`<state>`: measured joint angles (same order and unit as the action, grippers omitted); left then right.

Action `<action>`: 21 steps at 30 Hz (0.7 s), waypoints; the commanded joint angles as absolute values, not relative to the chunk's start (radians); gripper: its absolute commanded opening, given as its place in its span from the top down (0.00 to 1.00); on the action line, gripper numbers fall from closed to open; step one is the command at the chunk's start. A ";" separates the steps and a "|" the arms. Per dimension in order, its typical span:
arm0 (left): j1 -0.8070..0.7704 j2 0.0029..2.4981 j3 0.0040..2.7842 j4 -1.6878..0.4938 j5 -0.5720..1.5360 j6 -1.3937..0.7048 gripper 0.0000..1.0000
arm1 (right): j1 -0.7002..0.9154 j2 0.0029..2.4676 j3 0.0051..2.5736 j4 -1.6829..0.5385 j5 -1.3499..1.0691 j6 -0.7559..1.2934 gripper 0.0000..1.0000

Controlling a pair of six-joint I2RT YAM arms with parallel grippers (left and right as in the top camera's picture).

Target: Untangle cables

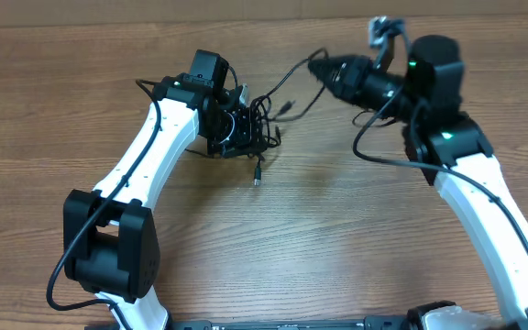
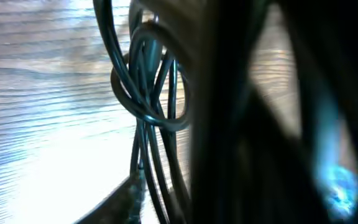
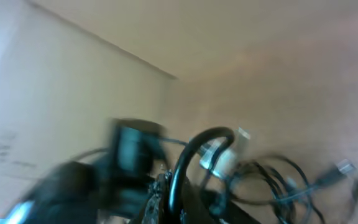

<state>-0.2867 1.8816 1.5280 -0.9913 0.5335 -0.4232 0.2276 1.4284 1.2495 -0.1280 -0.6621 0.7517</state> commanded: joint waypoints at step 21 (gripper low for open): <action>-0.285 1.883 1.526 -1.042 0.363 -0.415 0.00 | 0.149 1.271 1.266 0.449 -0.487 0.916 0.96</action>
<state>-0.2951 1.8740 1.5326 -1.0214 0.4717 -0.4110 0.1944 1.3258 1.2396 0.4068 -0.5781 0.8982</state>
